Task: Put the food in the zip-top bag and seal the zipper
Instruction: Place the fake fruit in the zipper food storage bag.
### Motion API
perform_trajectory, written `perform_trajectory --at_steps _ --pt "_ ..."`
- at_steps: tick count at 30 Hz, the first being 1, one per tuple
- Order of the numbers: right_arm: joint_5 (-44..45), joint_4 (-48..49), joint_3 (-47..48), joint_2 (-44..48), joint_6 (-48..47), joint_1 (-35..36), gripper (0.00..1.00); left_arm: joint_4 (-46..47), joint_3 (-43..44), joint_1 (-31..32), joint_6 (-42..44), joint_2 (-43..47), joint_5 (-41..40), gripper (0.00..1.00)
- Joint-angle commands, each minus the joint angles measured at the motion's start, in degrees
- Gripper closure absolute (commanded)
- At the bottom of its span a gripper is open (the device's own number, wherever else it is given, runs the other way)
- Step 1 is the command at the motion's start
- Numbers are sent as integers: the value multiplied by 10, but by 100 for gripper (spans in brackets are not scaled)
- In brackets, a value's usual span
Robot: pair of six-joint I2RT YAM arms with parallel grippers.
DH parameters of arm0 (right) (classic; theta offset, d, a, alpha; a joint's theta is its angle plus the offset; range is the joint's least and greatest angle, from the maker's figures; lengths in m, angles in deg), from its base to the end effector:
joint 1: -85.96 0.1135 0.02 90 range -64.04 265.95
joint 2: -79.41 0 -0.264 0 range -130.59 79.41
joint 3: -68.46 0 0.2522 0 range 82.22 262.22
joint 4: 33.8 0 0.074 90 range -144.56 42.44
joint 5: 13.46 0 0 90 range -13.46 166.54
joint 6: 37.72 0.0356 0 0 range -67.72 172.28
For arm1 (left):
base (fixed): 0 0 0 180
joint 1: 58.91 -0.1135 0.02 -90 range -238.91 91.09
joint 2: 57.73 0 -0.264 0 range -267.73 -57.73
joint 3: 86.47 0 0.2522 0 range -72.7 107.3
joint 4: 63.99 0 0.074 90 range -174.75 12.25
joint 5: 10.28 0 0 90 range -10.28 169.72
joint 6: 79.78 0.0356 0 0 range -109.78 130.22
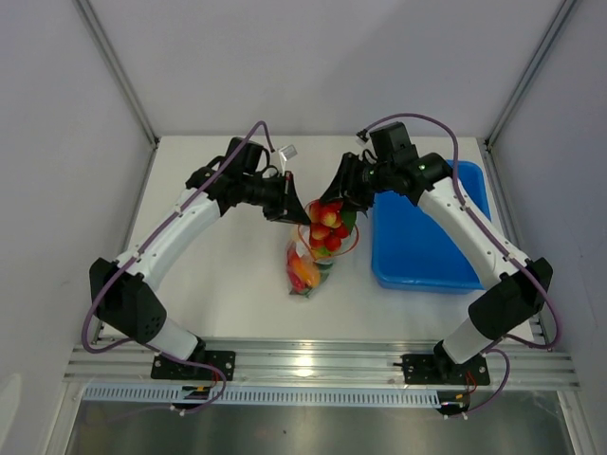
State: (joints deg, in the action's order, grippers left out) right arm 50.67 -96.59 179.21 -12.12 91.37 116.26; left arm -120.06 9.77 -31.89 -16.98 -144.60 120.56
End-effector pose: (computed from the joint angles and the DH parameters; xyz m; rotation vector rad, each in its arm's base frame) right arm 0.2875 0.1860 0.3873 -0.0541 2.5170 1.0848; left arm 0.2777 -0.1678 0.3447 0.3639 2.4892 -1.2749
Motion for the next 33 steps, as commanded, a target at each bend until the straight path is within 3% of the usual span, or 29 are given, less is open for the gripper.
perform_trajectory --at_steps 1,9,16,24,25,28,30,31,33 --pt "12 61 -39 23 39 5 100 22 7 6 -13 29 27 99" --pt "142 21 -80 26 -31 53 97 40 15 6 -39 21 62 99" --pt "240 -24 -38 -32 -44 82 93 51 13 6 -57 19 75 99" --pt "246 -29 -4 -68 -79 114 90 59 23 6 -69 9 82 99" --pt "236 -30 -4 -72 -87 114 87 62 22 6 -71 8 84 99" --pt "210 -34 -3 -68 -101 114 62 72 10 6 -73 11 85 99" --pt "196 -38 -5 -59 -111 114 43 67 8 6 -69 12 82 99" --pt "188 -40 -5 -55 -111 114 30 66 5 6 -68 12 82 100" --pt "173 -53 -1 -46 -116 114 19 65 3 6 -67 13 82 99"
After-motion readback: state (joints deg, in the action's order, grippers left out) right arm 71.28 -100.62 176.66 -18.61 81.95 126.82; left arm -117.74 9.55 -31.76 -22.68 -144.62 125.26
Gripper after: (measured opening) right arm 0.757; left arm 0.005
